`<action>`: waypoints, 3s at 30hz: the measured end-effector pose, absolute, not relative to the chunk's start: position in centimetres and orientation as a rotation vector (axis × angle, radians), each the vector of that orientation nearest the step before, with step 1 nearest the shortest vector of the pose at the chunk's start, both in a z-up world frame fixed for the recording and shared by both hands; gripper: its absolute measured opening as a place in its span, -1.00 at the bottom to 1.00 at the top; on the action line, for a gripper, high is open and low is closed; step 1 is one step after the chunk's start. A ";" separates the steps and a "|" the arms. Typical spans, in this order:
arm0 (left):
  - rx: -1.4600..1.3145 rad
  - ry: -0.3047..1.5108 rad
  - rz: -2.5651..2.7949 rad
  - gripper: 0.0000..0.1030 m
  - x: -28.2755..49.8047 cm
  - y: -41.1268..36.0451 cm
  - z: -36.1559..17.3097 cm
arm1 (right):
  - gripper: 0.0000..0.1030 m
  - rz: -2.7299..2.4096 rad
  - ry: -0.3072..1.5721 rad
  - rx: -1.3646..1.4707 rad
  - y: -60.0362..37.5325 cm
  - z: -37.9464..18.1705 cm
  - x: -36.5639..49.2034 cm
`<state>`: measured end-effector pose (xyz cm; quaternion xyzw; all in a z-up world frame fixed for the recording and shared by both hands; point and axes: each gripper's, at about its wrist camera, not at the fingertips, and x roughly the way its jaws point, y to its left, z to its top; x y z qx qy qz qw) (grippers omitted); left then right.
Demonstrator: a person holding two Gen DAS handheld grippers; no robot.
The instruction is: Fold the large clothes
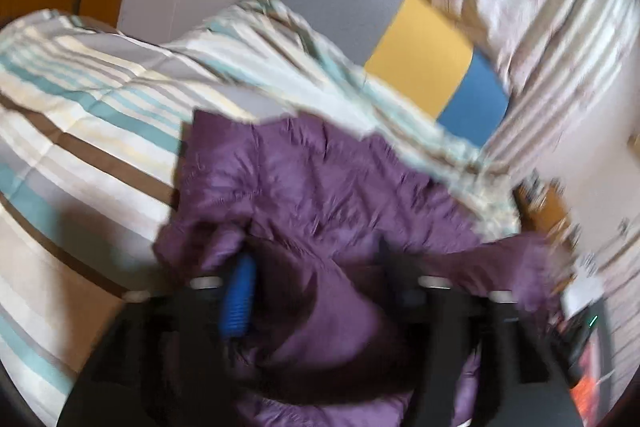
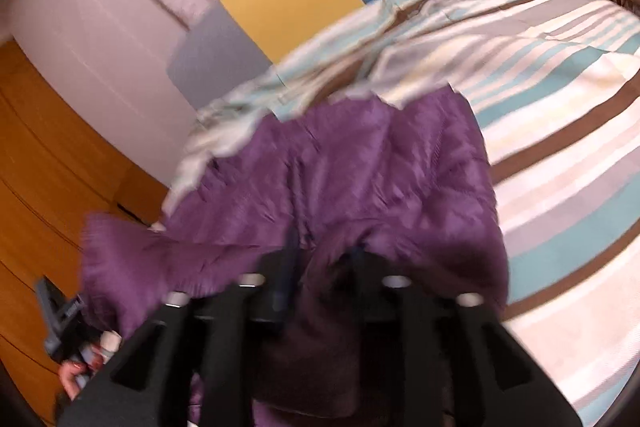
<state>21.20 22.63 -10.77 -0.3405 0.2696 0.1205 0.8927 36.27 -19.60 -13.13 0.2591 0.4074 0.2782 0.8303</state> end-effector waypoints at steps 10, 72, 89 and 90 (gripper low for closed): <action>-0.621 0.468 0.356 0.93 14.8 22.9 -13.0 | 0.96 0.415 0.764 0.606 -25.6 -13.4 32.2; -0.614 0.507 0.377 -0.72 17.2 19.3 -6.4 | -0.78 0.596 0.655 0.129 -18.3 -2.5 31.5; -0.492 0.634 0.549 -0.72 25.5 20.2 -14.4 | -0.48 0.381 0.792 -0.026 -14.0 -13.0 38.5; -0.496 0.641 0.545 -0.72 25.6 20.3 -14.9 | -0.46 0.375 0.816 -0.024 -13.9 -13.7 39.0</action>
